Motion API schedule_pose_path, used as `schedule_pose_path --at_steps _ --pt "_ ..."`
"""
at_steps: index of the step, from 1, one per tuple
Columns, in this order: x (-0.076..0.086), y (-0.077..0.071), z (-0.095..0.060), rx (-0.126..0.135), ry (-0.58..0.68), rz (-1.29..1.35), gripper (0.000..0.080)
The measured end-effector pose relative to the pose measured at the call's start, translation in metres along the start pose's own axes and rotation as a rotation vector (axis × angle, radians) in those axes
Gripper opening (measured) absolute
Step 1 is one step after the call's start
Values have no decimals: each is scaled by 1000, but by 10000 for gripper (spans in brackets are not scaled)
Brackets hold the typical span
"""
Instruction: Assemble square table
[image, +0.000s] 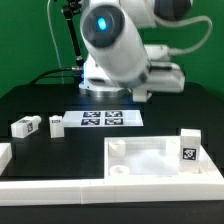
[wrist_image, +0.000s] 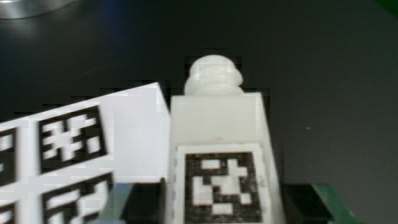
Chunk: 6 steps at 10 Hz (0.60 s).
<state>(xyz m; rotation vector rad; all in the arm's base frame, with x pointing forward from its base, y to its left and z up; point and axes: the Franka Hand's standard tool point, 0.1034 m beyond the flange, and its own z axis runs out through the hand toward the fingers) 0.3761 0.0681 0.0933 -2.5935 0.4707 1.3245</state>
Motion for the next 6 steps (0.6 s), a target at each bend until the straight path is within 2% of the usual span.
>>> schedule_pose_path --at_steps 1,2,3,4,5,6 --pt "-4 6 -18 7 30 -8 289" --pt "-11 11 -17 9 1 29 289" --pt "-8 11 -15 8 6 30 289" --pt "0 6 -20 15 104 21 289" --pt "0 3 -25 25 215 3 289" --pt "0 3 -40 18 267 -37 289"
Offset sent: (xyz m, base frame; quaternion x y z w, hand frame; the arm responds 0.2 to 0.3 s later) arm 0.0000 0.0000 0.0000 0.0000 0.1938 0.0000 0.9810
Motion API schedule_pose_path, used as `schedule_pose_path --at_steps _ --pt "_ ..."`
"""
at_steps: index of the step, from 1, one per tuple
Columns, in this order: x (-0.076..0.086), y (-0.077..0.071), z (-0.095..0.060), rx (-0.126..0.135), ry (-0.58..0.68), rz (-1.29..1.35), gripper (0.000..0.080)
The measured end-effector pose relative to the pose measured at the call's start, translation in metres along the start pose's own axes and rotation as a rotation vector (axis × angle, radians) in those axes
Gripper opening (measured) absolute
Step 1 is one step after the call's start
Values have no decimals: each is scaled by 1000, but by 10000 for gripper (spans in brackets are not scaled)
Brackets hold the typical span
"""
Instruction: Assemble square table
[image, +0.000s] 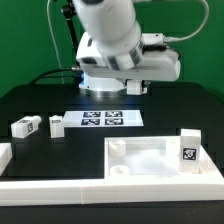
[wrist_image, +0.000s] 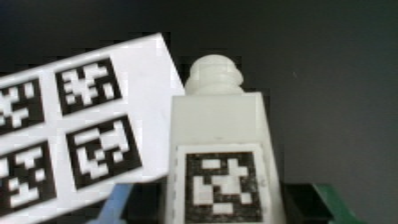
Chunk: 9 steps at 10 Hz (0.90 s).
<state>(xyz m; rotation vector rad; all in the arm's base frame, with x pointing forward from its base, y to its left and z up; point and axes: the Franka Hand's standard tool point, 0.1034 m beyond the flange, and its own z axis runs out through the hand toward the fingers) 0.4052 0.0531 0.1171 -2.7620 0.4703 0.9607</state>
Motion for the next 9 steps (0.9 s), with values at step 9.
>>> schedule_pose_path --at_steps 9 --pt "60 -16 -90 -2 664 -145 290"
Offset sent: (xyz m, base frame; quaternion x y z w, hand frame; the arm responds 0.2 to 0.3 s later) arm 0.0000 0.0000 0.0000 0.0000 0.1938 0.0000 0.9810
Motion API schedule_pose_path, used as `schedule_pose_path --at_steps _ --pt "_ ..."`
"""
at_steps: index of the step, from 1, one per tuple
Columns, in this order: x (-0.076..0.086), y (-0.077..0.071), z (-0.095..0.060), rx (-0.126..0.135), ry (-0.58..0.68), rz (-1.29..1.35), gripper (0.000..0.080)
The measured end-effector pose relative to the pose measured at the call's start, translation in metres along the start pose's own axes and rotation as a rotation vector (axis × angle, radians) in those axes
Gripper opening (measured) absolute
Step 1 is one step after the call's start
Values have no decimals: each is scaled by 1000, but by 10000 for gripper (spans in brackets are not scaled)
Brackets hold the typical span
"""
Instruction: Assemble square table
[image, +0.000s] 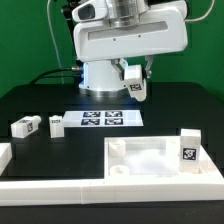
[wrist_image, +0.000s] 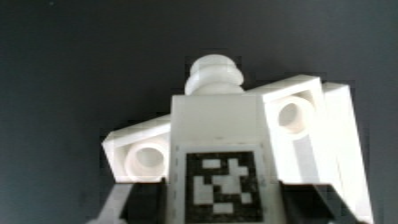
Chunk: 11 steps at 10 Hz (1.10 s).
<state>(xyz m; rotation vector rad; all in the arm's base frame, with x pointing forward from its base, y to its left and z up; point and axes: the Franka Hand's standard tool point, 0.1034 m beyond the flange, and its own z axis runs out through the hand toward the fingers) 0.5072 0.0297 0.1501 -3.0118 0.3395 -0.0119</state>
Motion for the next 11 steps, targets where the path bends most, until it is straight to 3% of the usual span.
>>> schedule_pose_path --at_steps 2,3,4,6,8,9,10,11 --pt "53 3 -26 -91 131 -125 290" --pt "77 1 -35 -87 223 -142 290" --pt "88 0 -39 -80 292 -149 290" --pt "85 -3 -35 -59 439 -165 290" --pt "85 -8 -30 -47 492 -161 290" --pt "78 -16 -5 -40 557 -184 290" --pt "84 -14 10 -60 549 -207 290" --pt "101 -12 8 -67 584 -218 290"
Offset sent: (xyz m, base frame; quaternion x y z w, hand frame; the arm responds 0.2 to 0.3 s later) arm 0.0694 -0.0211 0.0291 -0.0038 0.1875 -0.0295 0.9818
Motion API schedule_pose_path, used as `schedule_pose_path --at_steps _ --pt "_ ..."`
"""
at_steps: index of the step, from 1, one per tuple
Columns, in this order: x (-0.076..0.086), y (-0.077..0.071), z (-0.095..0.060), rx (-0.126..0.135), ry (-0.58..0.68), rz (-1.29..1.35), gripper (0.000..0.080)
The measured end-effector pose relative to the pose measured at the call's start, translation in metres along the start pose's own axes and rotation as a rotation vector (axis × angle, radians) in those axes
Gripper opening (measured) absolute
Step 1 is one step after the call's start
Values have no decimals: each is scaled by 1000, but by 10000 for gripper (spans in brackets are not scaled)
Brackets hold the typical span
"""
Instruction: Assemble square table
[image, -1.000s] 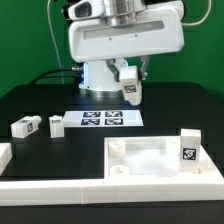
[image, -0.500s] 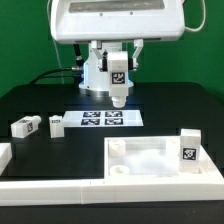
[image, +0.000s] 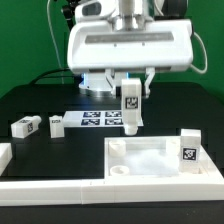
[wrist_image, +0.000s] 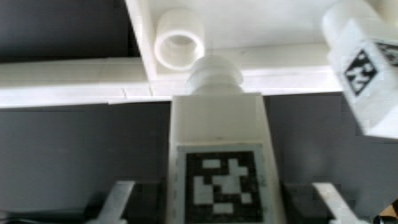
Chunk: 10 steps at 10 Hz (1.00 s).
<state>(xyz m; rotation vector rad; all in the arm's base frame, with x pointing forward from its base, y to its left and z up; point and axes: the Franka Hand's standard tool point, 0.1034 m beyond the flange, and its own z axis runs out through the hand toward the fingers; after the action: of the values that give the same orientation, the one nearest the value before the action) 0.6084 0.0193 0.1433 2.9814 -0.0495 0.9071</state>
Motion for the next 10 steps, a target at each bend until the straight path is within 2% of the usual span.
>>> schedule_pose_path --at_steps 1,2,4,5,8,10 --pt "5 4 8 -7 34 -10 290" --pt "2 4 16 -15 39 -2 290" --pt "-1 18 19 -25 21 -48 290" --pt "-9 23 23 -20 -13 -52 290" --pt "-26 23 32 3 -72 -74 290" --pt "-29 14 34 11 -76 -79 290"
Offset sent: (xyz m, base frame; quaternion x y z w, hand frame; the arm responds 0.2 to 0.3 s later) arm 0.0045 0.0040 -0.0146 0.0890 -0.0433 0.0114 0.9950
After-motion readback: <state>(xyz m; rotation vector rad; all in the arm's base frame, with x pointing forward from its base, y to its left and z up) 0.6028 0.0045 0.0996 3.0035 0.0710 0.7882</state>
